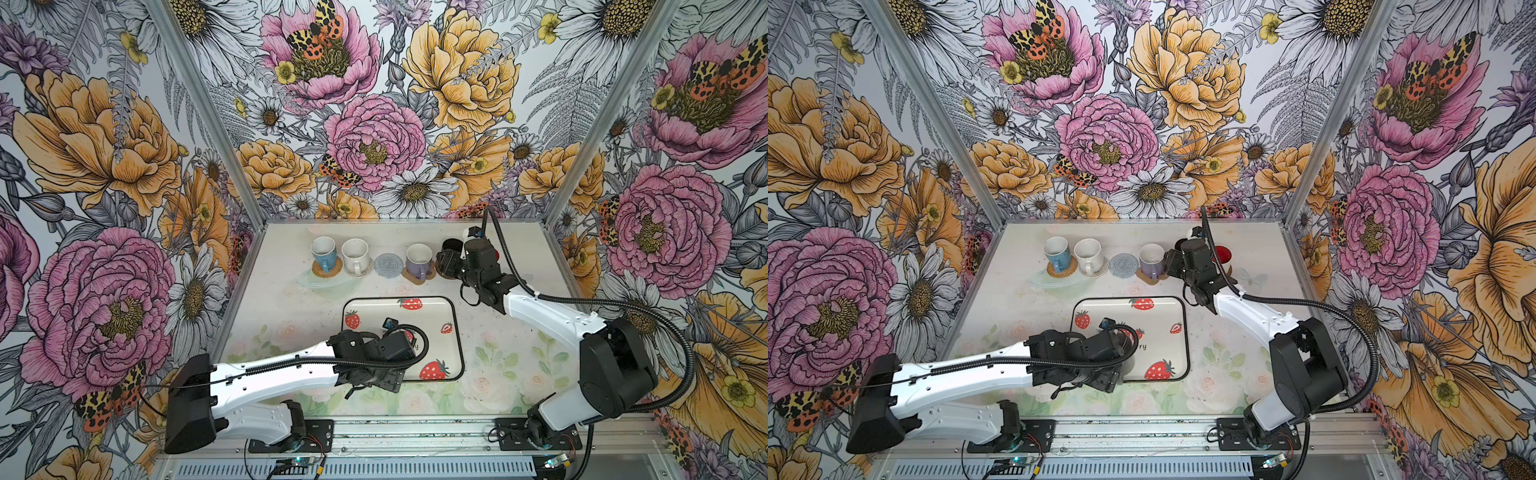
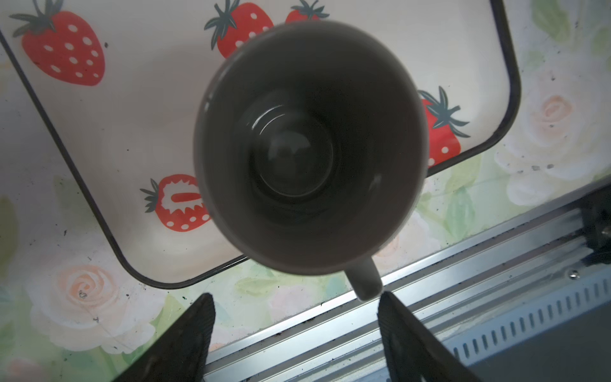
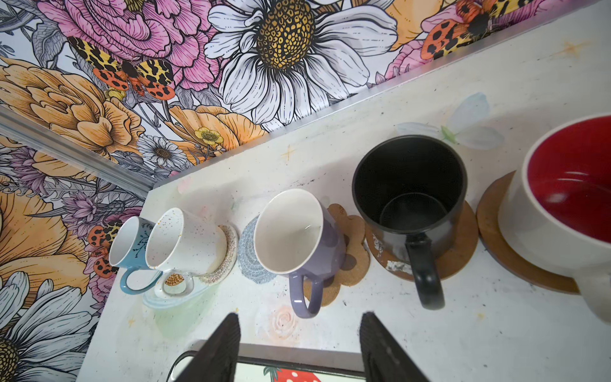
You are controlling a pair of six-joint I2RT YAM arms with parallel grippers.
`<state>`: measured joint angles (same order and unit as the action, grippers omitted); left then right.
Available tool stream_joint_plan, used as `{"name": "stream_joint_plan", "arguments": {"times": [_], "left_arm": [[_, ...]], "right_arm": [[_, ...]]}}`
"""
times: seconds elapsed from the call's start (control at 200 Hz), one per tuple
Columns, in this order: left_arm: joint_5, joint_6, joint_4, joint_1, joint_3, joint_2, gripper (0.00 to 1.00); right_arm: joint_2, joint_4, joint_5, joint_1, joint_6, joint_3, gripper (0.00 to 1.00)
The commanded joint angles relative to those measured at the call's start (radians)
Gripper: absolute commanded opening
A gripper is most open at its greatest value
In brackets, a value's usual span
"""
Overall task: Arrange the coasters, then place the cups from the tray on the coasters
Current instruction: 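Lower the left gripper into the grey mug and grip its rim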
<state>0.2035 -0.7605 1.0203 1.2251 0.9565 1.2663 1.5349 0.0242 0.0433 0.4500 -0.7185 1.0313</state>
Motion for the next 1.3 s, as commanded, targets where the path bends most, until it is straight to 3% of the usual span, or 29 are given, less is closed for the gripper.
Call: {"name": "stream_joint_plan", "arguments": {"times": [0.0,0.69,1.291], "left_arm": [[-0.019,0.002,-0.032,0.018,0.042,0.033,0.81],[0.053,-0.117,-0.134,0.025,-0.002,0.093,0.86],[0.099,-0.15,-0.146,0.026,-0.033,0.141,0.56]], "right_arm": [[0.022,-0.013,-0.014,-0.008,-0.01,0.037,0.61],[0.03,-0.009,-0.014,-0.008,-0.009,0.038,0.63],[0.039,-0.009,-0.017,-0.008,-0.009,0.042,0.63]]}}
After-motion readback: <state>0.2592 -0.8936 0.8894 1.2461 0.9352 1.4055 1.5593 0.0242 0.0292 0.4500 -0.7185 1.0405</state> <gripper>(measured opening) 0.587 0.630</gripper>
